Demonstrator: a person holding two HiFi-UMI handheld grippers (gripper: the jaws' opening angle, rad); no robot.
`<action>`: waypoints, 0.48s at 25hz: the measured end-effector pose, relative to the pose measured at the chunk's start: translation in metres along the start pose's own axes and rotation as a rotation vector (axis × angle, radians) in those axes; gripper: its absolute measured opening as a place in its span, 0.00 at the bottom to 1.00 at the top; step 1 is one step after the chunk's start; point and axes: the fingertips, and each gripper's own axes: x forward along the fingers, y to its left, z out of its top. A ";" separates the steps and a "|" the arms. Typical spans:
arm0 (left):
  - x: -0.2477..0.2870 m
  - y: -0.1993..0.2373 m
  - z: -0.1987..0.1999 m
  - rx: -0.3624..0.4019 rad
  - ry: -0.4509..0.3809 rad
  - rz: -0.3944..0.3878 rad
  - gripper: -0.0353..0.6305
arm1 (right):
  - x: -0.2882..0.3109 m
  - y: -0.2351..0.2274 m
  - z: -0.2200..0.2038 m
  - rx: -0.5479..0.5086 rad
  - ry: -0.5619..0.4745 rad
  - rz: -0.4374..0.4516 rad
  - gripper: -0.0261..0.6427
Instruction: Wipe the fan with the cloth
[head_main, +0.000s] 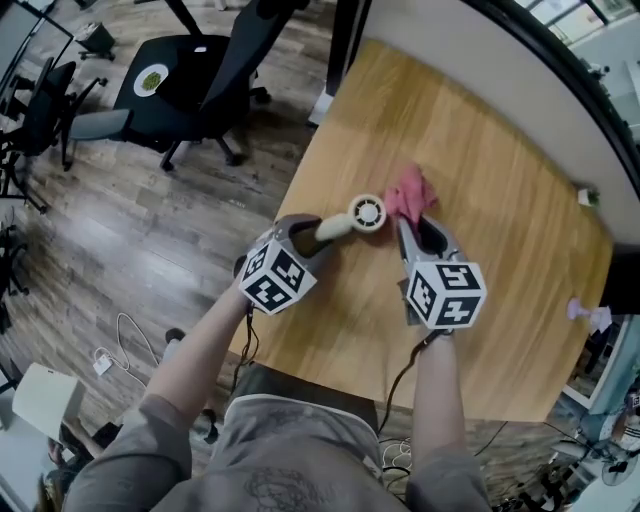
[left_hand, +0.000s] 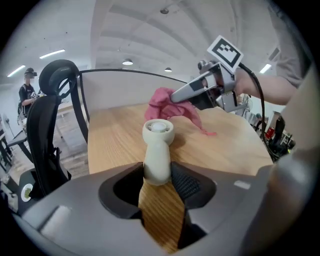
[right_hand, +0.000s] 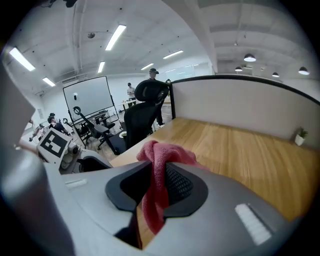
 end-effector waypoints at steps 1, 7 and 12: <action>-0.006 0.001 0.001 -0.019 -0.001 0.007 0.31 | -0.008 0.001 0.006 0.005 -0.016 -0.003 0.16; -0.064 0.018 0.040 -0.083 -0.091 0.100 0.31 | -0.060 0.015 0.045 0.002 -0.098 0.000 0.16; -0.114 0.032 0.083 -0.141 -0.201 0.164 0.21 | -0.105 0.037 0.083 -0.026 -0.181 0.012 0.16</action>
